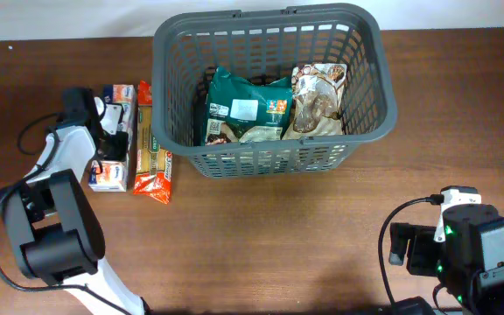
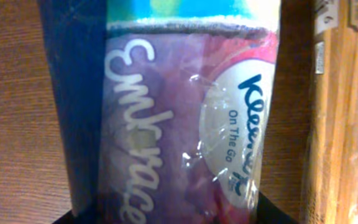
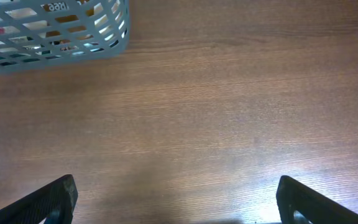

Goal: Pack container
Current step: 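Move the left gripper back to the Kleenex tissue packs and grasp, then lift the Kleenex tissue packs into the basket with the left gripper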

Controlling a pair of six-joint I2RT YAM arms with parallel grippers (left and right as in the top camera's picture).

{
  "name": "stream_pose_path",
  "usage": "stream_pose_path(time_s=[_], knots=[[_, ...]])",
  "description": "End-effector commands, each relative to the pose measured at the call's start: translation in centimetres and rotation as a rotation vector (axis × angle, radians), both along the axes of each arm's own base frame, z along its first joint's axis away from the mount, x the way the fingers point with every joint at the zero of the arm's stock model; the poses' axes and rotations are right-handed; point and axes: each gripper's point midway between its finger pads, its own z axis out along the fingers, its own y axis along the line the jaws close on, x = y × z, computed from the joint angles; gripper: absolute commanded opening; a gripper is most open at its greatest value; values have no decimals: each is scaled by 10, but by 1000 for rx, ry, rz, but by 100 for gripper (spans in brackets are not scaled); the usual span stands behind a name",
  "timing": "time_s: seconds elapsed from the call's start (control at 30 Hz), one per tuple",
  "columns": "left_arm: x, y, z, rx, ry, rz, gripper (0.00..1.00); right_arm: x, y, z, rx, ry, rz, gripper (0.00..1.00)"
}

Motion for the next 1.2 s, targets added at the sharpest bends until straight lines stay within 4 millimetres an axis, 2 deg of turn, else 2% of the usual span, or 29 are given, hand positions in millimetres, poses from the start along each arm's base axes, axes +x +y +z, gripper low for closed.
stream_pose_path(time_s=[0.0,0.07,0.13,0.23,0.3,0.33,0.4,0.47,0.57,0.7,0.73,0.9,1.03,1.17], knots=[[10,10,23,30,-42,50,38,-1,0,0,-1,-5,5,99],[20,13,47,43,-91,50,36,-1,0,0,-1,-5,5,99],[31,20,82,80,-161,60,36,-1,0,0,-1,-5,5,99],[46,29,153,142,-307,76,36,-1,0,0,-1,-5,5,99],[55,28,216,165,-448,62,36,-1,0,0,-1,-5,5,99],[57,21,249,182,-516,14,36,-1,0,0,-1,-5,5,99],[56,6,303,237,-621,-77,36,-1,0,0,-1,-5,5,99],[52,-14,346,297,-701,-167,36,-1,0,0,-1,-5,5,99],[45,-60,387,379,-778,-349,38,-1,0,0,-1,-5,5,99],[42,-135,397,440,-808,-615,41,-1,0,0,-1,-5,5,99],[42,-174,391,445,-810,-734,42,-1,0,0,-1,-5,5,99],[42,-271,356,433,-779,-1016,41,-1,0,0,-1,-5,5,99],[37,-323,318,421,-714,-1179,41,-1,0,0,-1,-5,5,99],[33,-349,279,421,-619,-1296,41,-1,0,0,-1,-5,5,99]])
